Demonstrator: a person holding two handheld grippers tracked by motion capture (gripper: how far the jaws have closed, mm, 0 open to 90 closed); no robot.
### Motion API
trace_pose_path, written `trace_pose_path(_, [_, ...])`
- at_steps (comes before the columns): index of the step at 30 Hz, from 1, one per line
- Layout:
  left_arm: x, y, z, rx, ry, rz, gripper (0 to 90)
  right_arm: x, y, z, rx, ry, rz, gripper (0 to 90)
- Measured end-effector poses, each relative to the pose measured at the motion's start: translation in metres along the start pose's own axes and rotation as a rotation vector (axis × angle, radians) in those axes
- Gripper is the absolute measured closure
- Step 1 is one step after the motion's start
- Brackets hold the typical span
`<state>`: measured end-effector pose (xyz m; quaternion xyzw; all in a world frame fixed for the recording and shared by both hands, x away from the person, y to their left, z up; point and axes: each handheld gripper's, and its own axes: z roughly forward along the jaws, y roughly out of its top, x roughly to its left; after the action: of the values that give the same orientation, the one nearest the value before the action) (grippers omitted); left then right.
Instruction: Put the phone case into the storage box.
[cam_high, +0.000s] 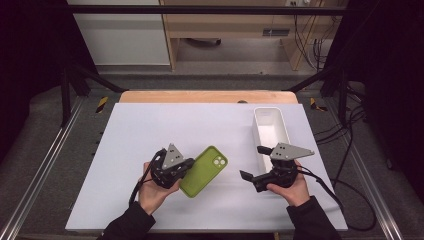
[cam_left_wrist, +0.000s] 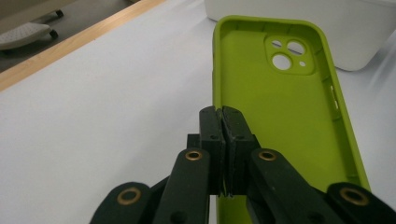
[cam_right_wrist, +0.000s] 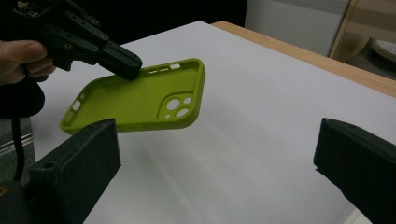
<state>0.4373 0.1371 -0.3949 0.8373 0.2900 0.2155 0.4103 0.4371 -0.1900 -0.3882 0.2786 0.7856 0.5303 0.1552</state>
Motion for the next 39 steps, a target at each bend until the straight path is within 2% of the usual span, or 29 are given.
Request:
trace_pose_path(9, [-0.003,0.001,0.000,-0.006,0.005,0.029,88.0,0.009,0.011,0.014,0.028,0.024,-0.007,1.7])
trace_pose_path(20, [-0.008,0.002,0.001,-0.010,0.005,0.062,88.0,0.013,0.017,0.030,0.080,0.033,-0.008,2.5])
trace_pose_path(31, [-0.012,0.003,0.000,-0.024,0.008,0.080,88.0,0.009,0.028,0.047,0.114,0.020,0.014,5.2])
trace_pose_path(39, [-0.014,0.004,-0.001,-0.031,0.010,0.092,88.0,0.005,0.034,0.056,0.138,-0.012,0.021,7.0])
